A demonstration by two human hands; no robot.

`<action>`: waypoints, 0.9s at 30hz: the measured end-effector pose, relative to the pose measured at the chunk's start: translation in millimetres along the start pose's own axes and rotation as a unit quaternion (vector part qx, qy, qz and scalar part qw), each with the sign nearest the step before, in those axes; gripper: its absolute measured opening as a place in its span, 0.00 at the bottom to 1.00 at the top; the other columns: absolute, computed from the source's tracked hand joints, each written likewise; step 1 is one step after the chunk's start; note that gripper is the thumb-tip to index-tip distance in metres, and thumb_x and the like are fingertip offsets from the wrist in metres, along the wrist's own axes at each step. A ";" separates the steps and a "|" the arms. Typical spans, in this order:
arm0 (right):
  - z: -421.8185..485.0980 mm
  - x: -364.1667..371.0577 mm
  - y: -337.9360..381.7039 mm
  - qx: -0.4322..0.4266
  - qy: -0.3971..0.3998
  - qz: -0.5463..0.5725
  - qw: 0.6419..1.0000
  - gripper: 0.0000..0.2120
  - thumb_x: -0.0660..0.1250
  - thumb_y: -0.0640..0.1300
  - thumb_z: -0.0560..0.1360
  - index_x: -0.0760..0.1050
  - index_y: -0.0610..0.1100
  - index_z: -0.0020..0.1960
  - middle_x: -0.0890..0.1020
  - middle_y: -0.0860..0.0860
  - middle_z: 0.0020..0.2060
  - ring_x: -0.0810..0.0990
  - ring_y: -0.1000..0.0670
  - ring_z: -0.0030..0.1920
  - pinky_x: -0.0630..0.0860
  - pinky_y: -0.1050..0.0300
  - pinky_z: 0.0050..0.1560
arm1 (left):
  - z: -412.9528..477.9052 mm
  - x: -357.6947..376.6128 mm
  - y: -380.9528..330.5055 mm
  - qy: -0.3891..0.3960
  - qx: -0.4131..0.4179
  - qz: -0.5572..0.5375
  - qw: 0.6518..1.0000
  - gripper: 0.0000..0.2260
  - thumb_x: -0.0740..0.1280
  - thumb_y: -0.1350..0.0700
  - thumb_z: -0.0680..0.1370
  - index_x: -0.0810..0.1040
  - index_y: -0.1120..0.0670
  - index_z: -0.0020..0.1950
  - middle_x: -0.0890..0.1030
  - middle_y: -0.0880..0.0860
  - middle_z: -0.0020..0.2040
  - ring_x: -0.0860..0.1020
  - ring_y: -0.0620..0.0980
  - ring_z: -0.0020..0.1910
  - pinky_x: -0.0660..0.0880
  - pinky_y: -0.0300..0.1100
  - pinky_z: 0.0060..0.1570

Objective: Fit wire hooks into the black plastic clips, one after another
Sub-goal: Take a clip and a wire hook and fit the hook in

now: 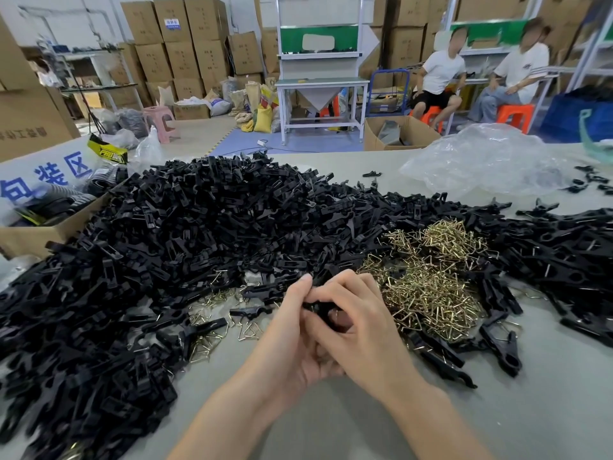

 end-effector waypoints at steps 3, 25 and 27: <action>0.4 1.4 -0.3 0.004 0.024 -0.001 1.000 0.06 0.68 0.56 0.75 0.80 0.56 0.50 0.72 0.60 0.45 0.70 0.56 0.52 0.70 0.62 0.55 | 0.5 -0.3 1.7 0.003 -0.028 -0.039 0.999 0.19 0.61 0.40 0.77 0.85 0.52 0.46 0.81 0.55 0.44 0.80 0.53 0.45 0.76 0.50 0.49; -2.7 11.3 -2.4 0.027 0.107 0.025 0.994 0.06 0.66 0.55 0.73 0.73 0.57 0.48 0.67 0.61 0.53 0.74 0.55 0.47 0.75 0.61 0.44 | 0.2 0.8 3.4 -0.040 -0.030 -0.081 0.995 0.09 0.68 0.48 0.75 0.81 0.53 0.41 0.79 0.53 0.40 0.81 0.49 0.38 0.80 0.42 0.37; -2.6 11.0 -2.6 0.017 0.090 0.026 0.995 0.05 0.65 0.55 0.75 0.74 0.57 0.50 0.69 0.60 0.54 0.75 0.56 0.53 0.77 0.57 0.50 | 1.9 -0.2 3.4 -0.037 -0.024 -0.090 0.995 0.13 0.66 0.45 0.78 0.85 0.52 0.47 0.83 0.54 0.48 0.84 0.50 0.46 0.82 0.43 0.43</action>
Point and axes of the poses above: each hand's wrist, its own z-axis towards the middle knuckle, its own x-axis out of the palm, y = z × x, the point moved 3 cm from there along z, towards the middle knuckle
